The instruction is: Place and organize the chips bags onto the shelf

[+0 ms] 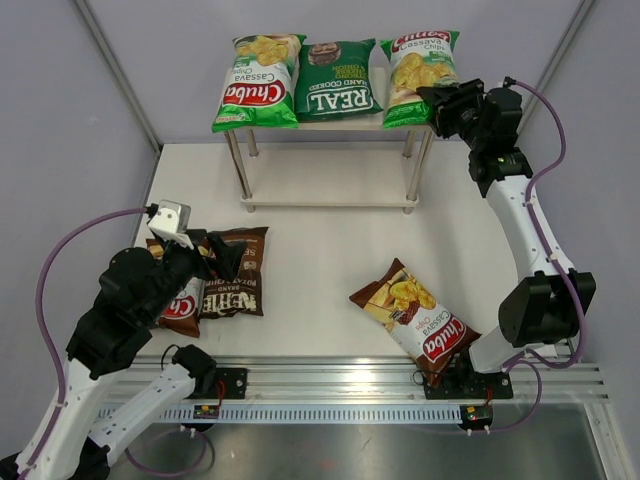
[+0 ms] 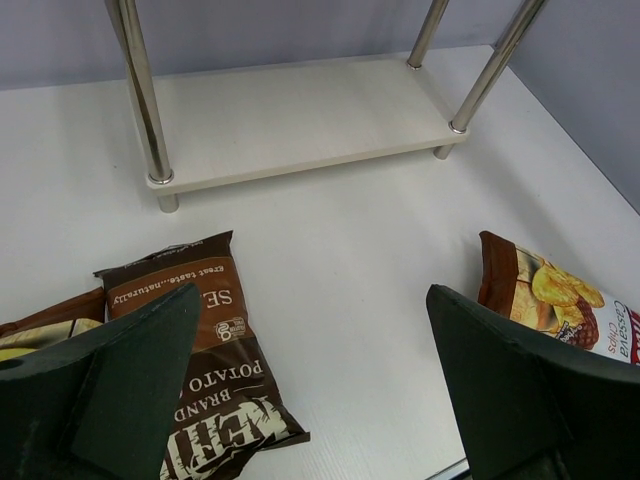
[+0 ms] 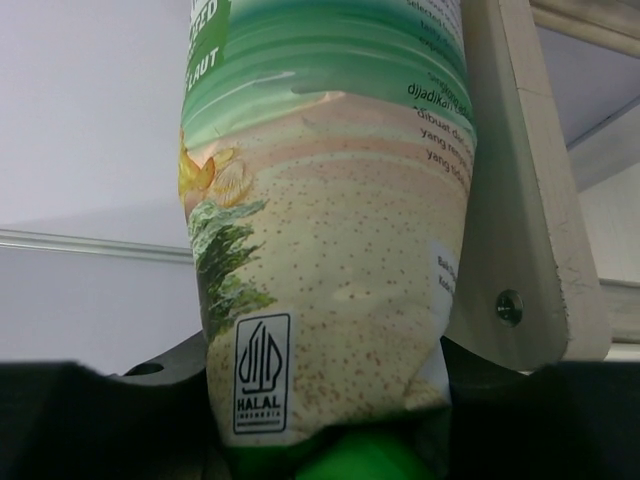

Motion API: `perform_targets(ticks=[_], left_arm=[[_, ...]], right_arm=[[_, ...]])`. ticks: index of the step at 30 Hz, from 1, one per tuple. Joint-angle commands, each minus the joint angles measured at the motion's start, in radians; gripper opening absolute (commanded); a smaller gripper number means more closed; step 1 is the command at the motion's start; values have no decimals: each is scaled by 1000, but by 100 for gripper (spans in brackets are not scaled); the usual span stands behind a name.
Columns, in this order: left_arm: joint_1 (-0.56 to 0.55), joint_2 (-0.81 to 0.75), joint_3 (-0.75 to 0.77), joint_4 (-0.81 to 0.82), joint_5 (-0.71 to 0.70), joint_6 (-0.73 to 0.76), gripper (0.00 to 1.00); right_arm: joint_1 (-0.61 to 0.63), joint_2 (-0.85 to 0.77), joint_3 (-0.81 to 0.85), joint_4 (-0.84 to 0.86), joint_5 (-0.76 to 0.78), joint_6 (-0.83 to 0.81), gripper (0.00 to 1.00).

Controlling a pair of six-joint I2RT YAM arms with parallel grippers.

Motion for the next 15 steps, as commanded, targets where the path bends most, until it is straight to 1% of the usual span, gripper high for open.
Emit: perform_targets(ticks=[1, 3, 5, 9, 11, 13, 15], left_arm=[[3, -11, -8, 57, 11, 19, 99], [4, -13, -10, 60, 14, 19, 99], [6, -11, -11, 60, 16, 19, 99], [8, -15, -15, 60, 16, 19, 99], [8, -15, -16, 60, 19, 20, 99], [8, -13, -18, 60, 24, 19, 99], [8, -15, -19, 60, 24, 19, 99]], right_arm=[[13, -3, 27, 39, 58, 2, 35], [22, 24, 58, 19, 37, 2, 37], [42, 40, 77, -1, 49, -11, 39], [58, 49, 87, -17, 55, -21, 40], [59, 57, 108, -33, 40, -29, 42], [59, 57, 120, -85, 49, -49, 46], [59, 33, 105, -107, 63, -66, 57]])
